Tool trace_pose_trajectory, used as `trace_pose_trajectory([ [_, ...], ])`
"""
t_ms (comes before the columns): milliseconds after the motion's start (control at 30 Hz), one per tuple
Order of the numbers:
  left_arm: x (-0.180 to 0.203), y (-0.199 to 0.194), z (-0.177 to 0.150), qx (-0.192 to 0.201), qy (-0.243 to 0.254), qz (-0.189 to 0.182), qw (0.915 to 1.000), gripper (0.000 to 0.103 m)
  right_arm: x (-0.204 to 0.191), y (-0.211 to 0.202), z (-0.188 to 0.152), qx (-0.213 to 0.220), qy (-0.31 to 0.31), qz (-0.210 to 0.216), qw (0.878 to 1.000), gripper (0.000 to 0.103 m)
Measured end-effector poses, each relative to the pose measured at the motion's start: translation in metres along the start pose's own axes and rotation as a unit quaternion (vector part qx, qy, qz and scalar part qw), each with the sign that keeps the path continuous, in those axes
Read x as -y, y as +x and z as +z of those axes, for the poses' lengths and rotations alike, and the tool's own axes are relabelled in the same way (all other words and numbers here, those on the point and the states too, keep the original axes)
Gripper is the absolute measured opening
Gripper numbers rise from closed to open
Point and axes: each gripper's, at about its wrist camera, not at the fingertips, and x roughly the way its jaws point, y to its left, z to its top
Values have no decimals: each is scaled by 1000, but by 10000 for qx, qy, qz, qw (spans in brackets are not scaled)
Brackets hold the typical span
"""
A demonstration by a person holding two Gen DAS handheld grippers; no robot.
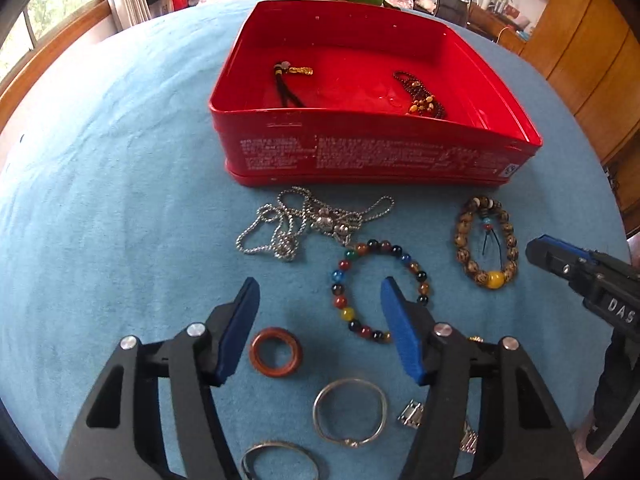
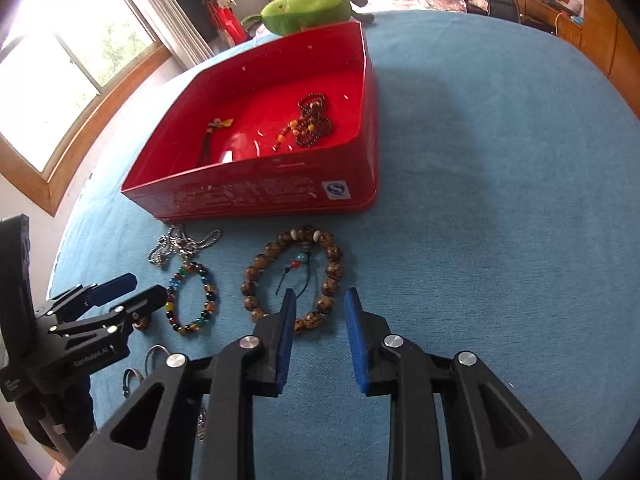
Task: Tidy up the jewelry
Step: 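Grasp the multicolour bead bracelet with the left tool while the right tool grasps the brown wooden bead bracelet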
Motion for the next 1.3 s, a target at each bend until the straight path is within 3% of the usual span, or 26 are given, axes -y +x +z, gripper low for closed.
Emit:
trace_pose_trajectory([
  [333, 8, 23, 11, -235, 146, -190, 9994, 50, 6, 7, 1, -46, 67, -38, 10000, 25],
  [433, 7, 27, 16, -217, 168, -193, 9994, 44, 5, 9, 1, -57, 49, -42, 10000, 25],
  [500, 9, 28, 15, -228, 199, -190, 9994, 32, 5, 11, 1, -70, 41, -41, 10000, 25],
  [567, 10, 28, 15, -301, 201, -396, 9986, 27, 5, 12, 1, -82, 47, -57, 9999, 25],
  [633, 14, 29, 14, -364, 239, -537, 9976, 27, 6, 15, 2, -85, 63, -58, 9999, 25],
  [767, 20, 32, 12, -330, 294, -430, 9981, 26, 8, 17, 3, -95, 84, -69, 9999, 25],
  [833, 22, 30, 8, -354, 278, -459, 9979, 21, 8, 18, 3, -104, 98, -80, 9999, 25],
  [900, 20, 29, 5, -371, 250, -470, 9979, 8, 10, 18, 3, -104, 117, -71, 9999, 25],
  [1300, 19, 29, 2, -260, 288, -392, 9985, 6, 5, 33, 11, -111, -28, -122, 9999, 23],
])
